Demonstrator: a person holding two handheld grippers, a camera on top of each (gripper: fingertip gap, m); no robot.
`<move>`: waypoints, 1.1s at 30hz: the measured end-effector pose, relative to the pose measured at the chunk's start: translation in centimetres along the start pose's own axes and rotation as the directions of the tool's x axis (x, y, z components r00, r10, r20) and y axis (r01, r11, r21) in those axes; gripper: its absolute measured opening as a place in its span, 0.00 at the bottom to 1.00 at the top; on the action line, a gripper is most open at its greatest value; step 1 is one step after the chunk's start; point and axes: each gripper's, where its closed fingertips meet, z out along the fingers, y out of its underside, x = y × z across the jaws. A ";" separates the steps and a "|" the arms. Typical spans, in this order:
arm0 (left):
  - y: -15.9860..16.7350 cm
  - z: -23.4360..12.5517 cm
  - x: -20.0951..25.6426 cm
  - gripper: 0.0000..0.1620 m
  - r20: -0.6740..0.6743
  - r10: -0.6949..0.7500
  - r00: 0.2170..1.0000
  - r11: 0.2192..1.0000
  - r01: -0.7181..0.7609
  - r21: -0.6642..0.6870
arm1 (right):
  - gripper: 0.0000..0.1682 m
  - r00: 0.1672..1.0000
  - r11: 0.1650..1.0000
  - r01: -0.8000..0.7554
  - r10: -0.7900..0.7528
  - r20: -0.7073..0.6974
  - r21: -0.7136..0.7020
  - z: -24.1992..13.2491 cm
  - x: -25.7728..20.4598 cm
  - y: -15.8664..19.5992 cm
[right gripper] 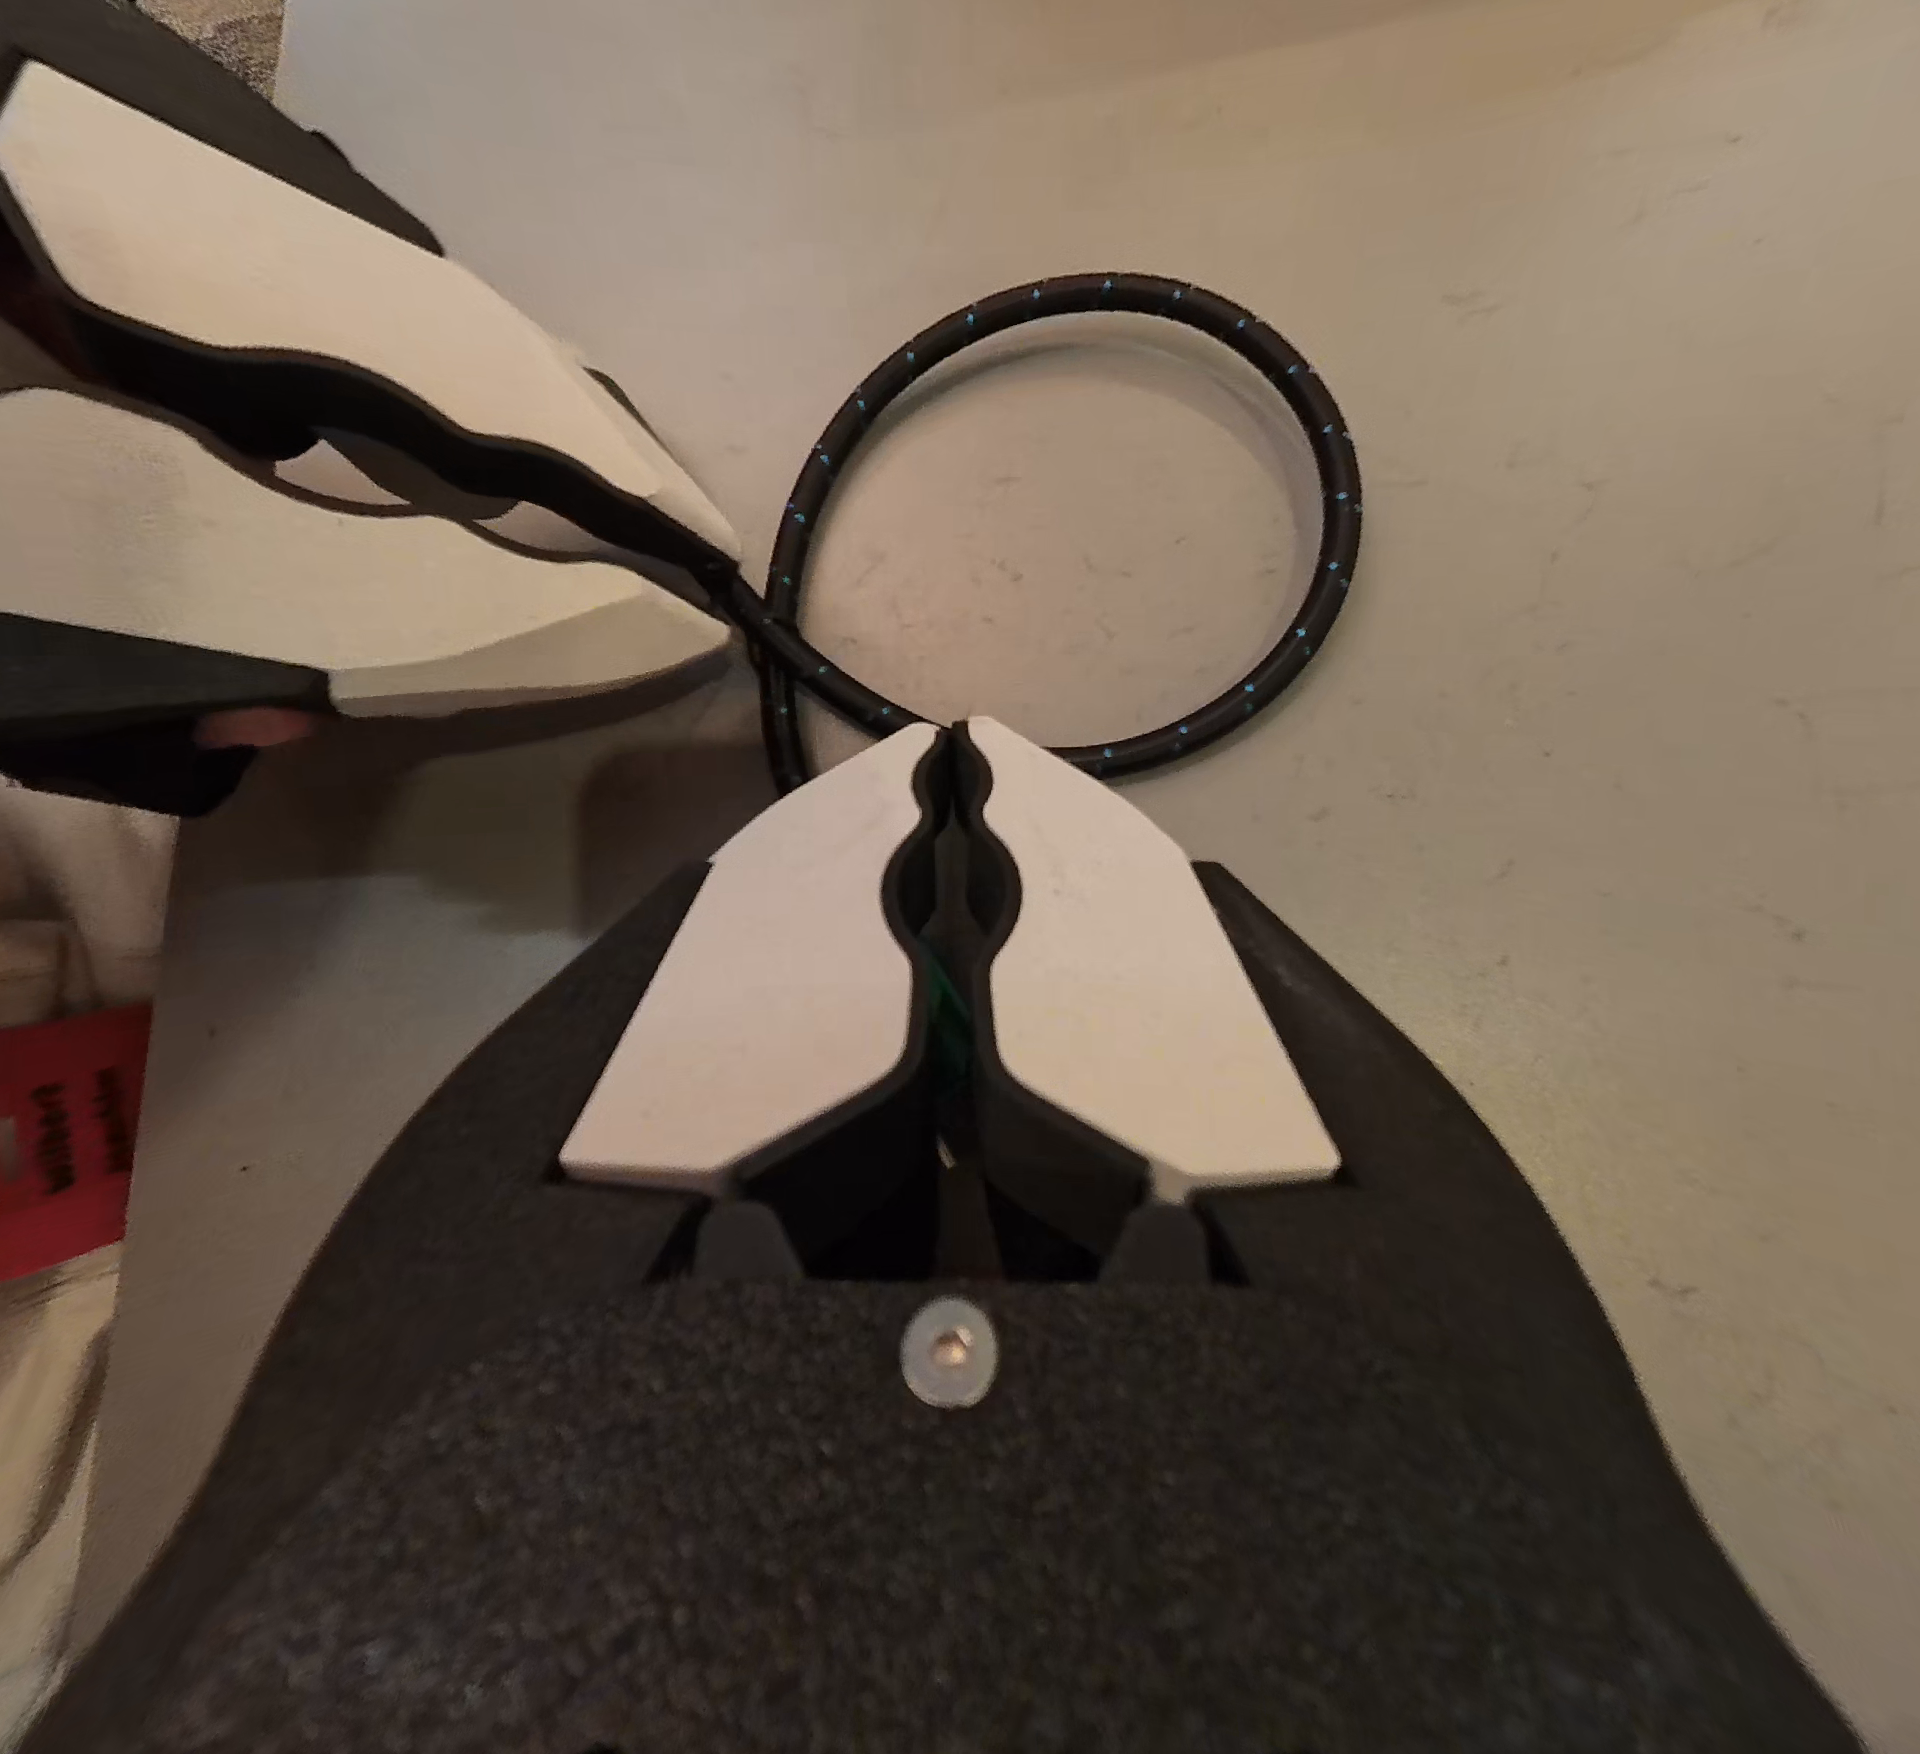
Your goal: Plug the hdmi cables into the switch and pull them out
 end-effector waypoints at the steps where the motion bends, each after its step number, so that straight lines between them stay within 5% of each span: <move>1: 0.0 0.0 0.0 0.05 -0.002 0.003 1.000 1.000 -0.003 -0.003 | 0.00 1.000 1.000 -0.001 0.001 0.001 0.000 0.0 0.0 0.0; 7: -0.2 0.0 0.2 0.03 -0.080 0.019 0.997 1.000 -0.020 -0.011 | 0.00 1.000 1.000 -0.012 0.012 0.006 0.002 0.0 0.1 0.0; 16: -0.3 0.0 0.1 0.02 -0.236 0.297 0.925 0.954 -0.297 0.035 | 0.00 0.999 0.999 -0.033 0.033 0.018 0.004 0.0 0.2 0.0; 33: 0.4 -1.0 -0.3 0.00 -0.333 0.452 0.827 0.884 -0.467 0.040 | 0.00 0.999 0.999 -0.035 0.035 0.024 0.004 0.0 0.1 0.0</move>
